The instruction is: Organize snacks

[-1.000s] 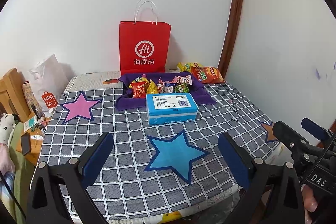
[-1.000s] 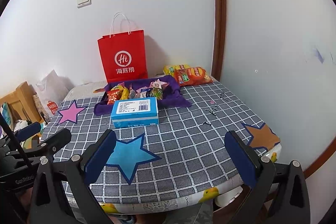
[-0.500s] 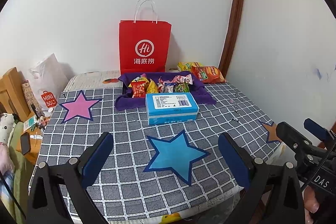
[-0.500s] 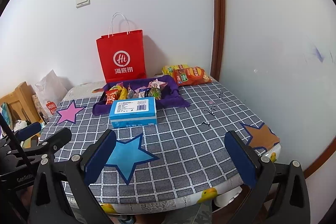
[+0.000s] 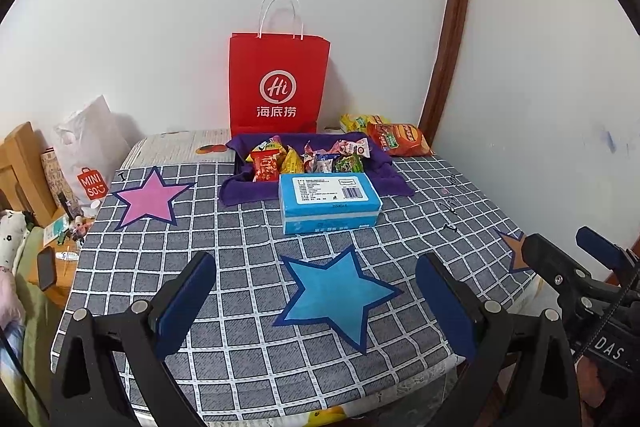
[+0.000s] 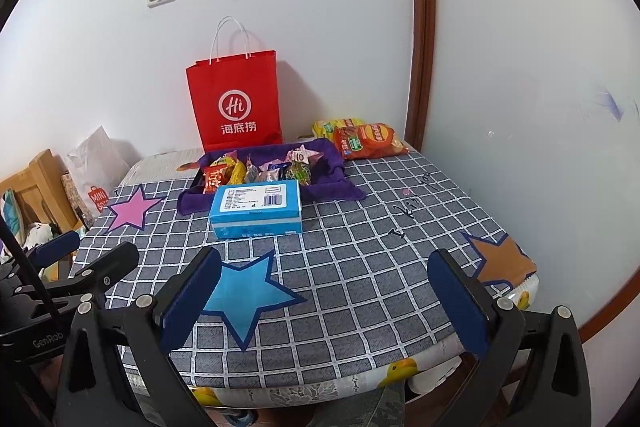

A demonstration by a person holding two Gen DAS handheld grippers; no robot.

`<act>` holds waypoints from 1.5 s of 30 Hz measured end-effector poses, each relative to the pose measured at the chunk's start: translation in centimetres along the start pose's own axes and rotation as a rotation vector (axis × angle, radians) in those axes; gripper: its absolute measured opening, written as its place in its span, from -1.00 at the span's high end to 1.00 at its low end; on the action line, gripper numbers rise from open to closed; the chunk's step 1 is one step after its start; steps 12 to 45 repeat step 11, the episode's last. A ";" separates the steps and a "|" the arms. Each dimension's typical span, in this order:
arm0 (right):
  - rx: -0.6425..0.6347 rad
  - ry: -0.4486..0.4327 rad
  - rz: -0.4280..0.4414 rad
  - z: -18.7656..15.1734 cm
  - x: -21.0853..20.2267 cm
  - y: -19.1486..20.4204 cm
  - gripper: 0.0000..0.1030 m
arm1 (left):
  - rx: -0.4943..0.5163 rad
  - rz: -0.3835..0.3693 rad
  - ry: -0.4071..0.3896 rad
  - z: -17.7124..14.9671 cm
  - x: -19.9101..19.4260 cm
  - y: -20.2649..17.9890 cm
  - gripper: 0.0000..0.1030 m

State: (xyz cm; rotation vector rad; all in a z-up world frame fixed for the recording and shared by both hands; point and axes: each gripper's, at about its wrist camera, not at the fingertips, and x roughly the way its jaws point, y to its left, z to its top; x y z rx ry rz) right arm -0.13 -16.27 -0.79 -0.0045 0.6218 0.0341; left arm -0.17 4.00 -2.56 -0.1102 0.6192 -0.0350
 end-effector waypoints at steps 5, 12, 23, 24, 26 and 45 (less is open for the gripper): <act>-0.009 0.003 0.000 -0.1 0.2 0.7 -0.97 | -0.009 0.008 -0.005 0.3 0.3 0.6 -0.96; -0.033 -0.005 0.008 -0.2 0.3 2.0 -0.97 | 0.015 0.048 -0.025 0.6 0.3 0.9 -0.96; -0.033 -0.005 0.008 -0.2 0.3 2.0 -0.97 | 0.015 0.048 -0.025 0.6 0.3 0.9 -0.96; -0.033 -0.005 0.008 -0.2 0.3 2.0 -0.97 | 0.015 0.048 -0.025 0.6 0.3 0.9 -0.96; -0.033 -0.005 0.008 -0.2 0.3 2.0 -0.97 | 0.015 0.048 -0.025 0.6 0.3 0.9 -0.96; -0.033 -0.005 0.008 -0.2 0.3 2.0 -0.97 | 0.015 0.048 -0.025 0.6 0.3 0.9 -0.96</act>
